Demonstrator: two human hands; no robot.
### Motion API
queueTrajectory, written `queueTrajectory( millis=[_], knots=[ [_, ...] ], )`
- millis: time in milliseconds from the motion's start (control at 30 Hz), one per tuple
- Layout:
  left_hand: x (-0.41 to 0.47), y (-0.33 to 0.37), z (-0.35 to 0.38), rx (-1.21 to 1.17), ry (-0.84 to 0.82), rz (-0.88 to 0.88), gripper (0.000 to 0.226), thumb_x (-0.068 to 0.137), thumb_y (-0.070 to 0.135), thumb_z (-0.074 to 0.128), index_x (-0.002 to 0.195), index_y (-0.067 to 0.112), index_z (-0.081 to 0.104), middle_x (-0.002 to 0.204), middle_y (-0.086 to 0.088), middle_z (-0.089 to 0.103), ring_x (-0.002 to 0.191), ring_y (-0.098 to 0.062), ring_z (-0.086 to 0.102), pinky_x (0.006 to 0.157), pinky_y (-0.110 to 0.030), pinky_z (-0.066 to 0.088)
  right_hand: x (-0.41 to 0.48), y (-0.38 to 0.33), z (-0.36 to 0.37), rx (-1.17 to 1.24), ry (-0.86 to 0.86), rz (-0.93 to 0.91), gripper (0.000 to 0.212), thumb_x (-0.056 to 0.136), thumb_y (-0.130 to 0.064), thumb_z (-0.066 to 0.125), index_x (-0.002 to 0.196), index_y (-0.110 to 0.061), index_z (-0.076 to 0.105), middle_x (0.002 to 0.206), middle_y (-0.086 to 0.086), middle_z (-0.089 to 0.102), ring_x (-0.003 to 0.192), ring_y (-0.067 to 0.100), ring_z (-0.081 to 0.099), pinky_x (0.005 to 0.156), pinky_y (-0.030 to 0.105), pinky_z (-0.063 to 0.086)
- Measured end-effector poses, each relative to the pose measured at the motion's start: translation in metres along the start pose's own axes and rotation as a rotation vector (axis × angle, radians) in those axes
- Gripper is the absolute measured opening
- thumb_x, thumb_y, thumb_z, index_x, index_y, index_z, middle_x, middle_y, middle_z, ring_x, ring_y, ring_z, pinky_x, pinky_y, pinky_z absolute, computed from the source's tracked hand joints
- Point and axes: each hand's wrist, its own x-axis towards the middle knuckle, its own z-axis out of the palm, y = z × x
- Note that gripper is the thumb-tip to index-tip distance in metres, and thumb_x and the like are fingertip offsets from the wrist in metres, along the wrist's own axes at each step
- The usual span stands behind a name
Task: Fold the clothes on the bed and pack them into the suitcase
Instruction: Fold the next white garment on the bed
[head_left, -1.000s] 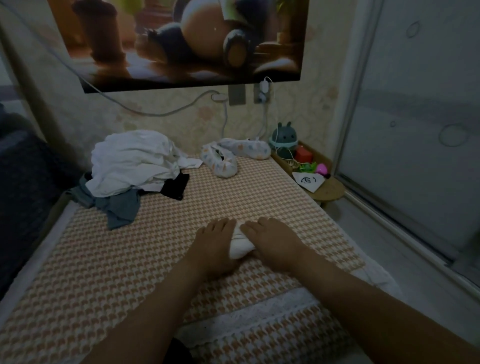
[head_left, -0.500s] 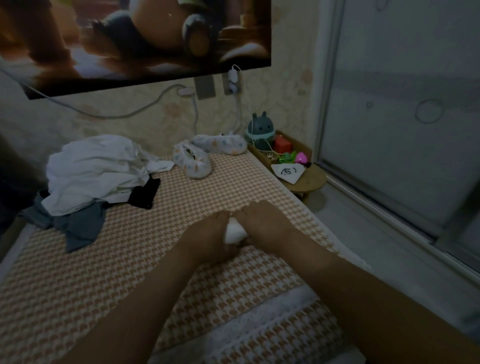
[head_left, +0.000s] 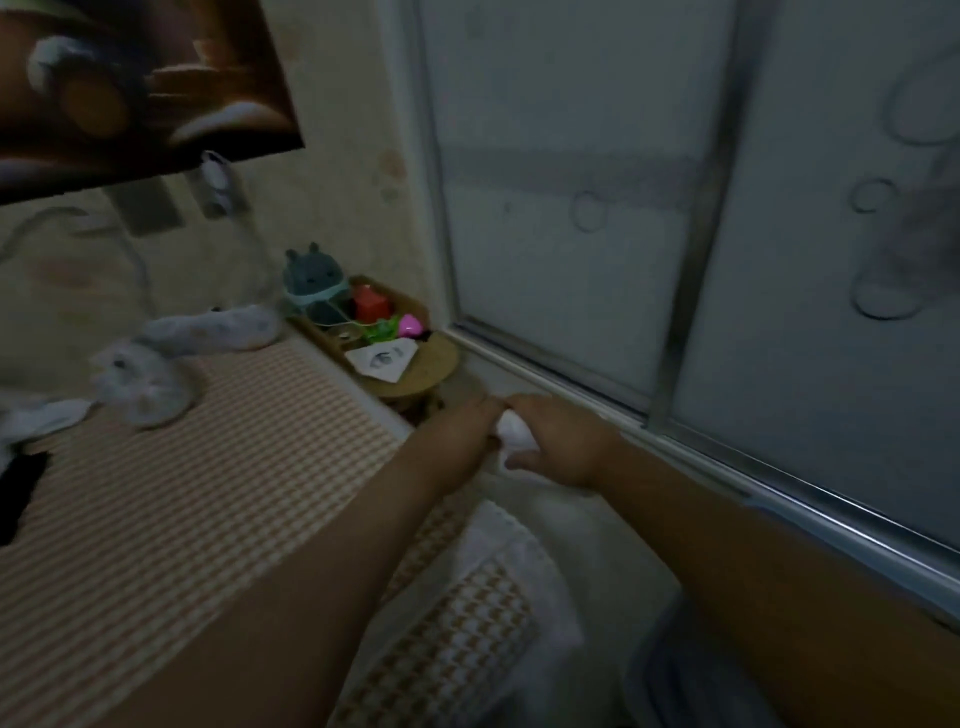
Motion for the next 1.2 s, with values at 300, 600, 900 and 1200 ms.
queueTrajectory(
  millis=[300,600,900,1200],
  knots=[
    [0.134,0.136,0.165,-0.104,-0.243,0.191,0.041,0.091,0.030,0.060,0.129,0.017,0.051,0.128,-0.005,0.055,0.114,-0.023,0.053,0.086,-0.027,0.037,-0.133,0.196,0.020,0.202,-0.026,0.466,0.066,0.083,-0.036,0.071,0.140,-0.023,0.040,0.137,0.004,0.051,0.123,0.025,0.051,0.101,0.036,0.041],
    [0.162,0.203,0.328,-0.108,-0.335,0.205,0.048,0.091,0.022,0.059,0.134,0.010,0.045,0.130,-0.013,0.049,0.119,-0.031,0.047,0.096,-0.040,0.040,-0.242,0.322,0.075,0.284,-0.088,0.820,0.075,0.096,-0.038,0.056,0.154,-0.016,0.013,0.159,0.006,0.022,0.143,0.024,0.028,0.113,0.027,0.023],
    [0.114,0.166,0.413,0.004,-0.610,0.335,0.074,0.079,0.050,0.028,0.140,0.011,0.047,0.141,-0.017,0.046,0.125,-0.033,0.046,0.094,-0.043,0.047,-0.246,0.334,0.170,0.439,-0.503,0.733,0.068,0.097,-0.042,0.052,0.154,-0.022,0.020,0.157,-0.001,0.027,0.141,0.018,0.032,0.112,0.025,0.023],
    [0.098,0.158,0.421,0.245,-0.545,0.521,0.078,0.046,0.038,0.086,0.117,0.011,0.068,0.122,-0.011,0.065,0.110,-0.028,0.064,0.084,-0.041,0.057,-0.246,0.334,0.209,0.328,-0.392,0.714,0.059,0.103,-0.032,0.041,0.155,-0.023,0.015,0.156,0.002,0.028,0.139,0.024,0.032,0.112,0.027,0.025]
  ],
)
